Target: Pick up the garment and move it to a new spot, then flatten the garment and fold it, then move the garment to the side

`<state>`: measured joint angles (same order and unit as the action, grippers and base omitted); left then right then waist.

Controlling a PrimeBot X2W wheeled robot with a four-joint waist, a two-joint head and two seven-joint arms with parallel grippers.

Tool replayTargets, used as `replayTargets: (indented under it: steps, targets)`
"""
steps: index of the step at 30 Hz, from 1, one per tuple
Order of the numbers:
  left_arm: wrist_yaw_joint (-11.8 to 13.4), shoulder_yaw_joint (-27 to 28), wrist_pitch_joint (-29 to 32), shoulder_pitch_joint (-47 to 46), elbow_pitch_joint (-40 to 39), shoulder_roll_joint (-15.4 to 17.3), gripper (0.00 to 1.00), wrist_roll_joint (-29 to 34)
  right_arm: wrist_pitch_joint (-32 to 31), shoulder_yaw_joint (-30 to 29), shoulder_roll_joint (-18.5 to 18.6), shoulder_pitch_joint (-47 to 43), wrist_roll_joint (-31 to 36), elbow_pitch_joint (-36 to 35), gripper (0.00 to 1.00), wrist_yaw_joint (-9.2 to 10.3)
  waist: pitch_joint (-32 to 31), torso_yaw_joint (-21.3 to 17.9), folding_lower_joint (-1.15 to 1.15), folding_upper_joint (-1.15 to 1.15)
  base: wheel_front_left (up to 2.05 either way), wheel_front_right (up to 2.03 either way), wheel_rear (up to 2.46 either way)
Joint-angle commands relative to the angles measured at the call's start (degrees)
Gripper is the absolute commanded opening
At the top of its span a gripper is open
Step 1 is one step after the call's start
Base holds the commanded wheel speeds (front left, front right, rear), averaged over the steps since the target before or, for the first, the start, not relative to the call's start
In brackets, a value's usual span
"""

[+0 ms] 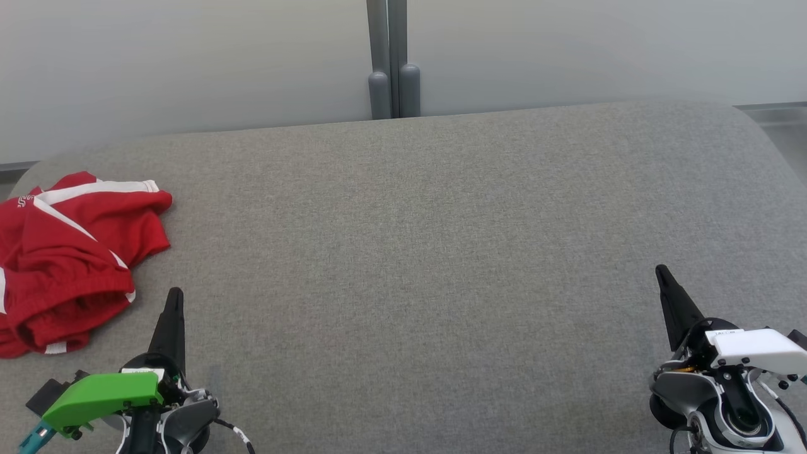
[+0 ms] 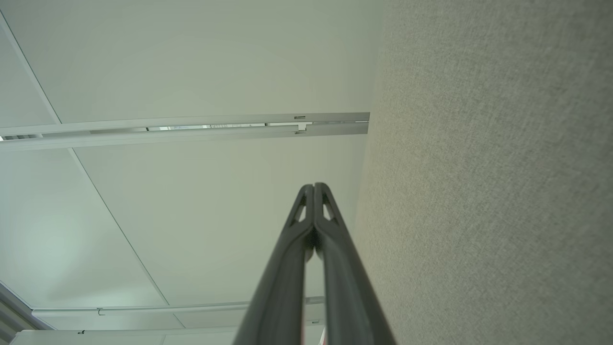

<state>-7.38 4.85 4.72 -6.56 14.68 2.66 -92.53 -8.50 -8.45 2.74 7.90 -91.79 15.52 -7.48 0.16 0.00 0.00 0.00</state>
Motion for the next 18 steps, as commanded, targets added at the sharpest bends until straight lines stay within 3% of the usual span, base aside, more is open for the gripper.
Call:
replayTargets:
  steps: [1,4,5,14,18]
  targets:
    - [-0.3,0.1,0.0,-0.7,-0.2,0.4,0.0,0.0,-0.2,-0.1,0.3,-0.5,-0.4,-0.1,0.0,-0.02,0.0,0.0,0.0,0.0,0.0,0.0,0.0]
    - [-0.3,0.1,0.0,-0.7,-0.2,0.4,0.0,0.0,-0.2,-0.1,0.3,-0.5,-0.4,-0.1,0.0,-0.02,0.0,0.0,0.0,0.0,0.0,0.0,0.0]
    - [0.0,0.0,0.0,0.0,0.0,0.0,1.0,0.0,0.0,0.0,0.0,0.0,0.0,0.0,1.0,0.0,0.0,0.0,0.0,0.0,0.0,0.0,0.0]
    - [0.0,-0.3,-1.7,0.6,0.8,0.0,1.0,1.9,1.5,1.2,0.2,-0.5,1.1,0.1,1.0,0.01,0.1,0.0,0.0,0.0,0.0,0.0,0.0]
    - [0.0,0.1,-2.7,0.5,0.5,0.4,1.0,6.3,3.2,2.7,1.5,-0.4,3.4,0.2,1.0,0.01,0.2,0.0,0.0,0.0,0.0,0.0,0.0]
